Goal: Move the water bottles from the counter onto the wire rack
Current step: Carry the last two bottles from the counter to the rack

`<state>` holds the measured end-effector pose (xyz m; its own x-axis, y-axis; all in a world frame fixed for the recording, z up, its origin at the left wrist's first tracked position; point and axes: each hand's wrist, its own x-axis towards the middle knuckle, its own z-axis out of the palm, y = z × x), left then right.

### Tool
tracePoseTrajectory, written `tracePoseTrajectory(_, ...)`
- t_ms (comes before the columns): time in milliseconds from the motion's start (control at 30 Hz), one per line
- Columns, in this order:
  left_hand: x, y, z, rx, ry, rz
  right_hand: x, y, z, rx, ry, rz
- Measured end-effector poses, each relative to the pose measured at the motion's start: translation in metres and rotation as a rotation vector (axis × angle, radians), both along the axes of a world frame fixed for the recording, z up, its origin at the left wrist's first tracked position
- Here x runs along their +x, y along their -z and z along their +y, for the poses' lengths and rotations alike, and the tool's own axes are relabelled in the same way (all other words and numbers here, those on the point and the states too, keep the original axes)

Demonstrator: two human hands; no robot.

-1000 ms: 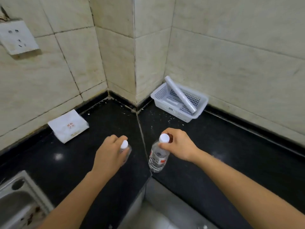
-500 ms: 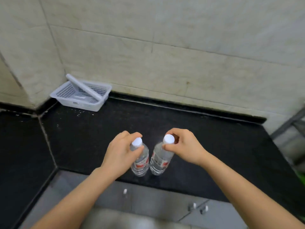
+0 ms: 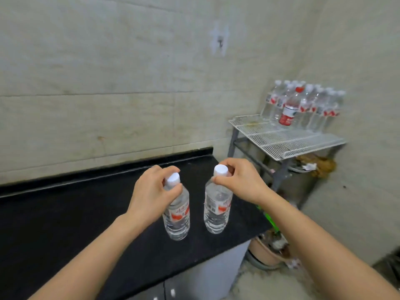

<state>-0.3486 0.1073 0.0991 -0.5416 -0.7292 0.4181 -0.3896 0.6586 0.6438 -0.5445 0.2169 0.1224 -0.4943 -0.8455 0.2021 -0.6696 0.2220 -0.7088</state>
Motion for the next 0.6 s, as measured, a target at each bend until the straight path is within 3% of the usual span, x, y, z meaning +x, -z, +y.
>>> tracePoseTrajectory(600,-0.358,-0.091,0.001,0.031,0.294,0.280,-0.314,-0.087,0.039,-0.171,0.194,0.013)
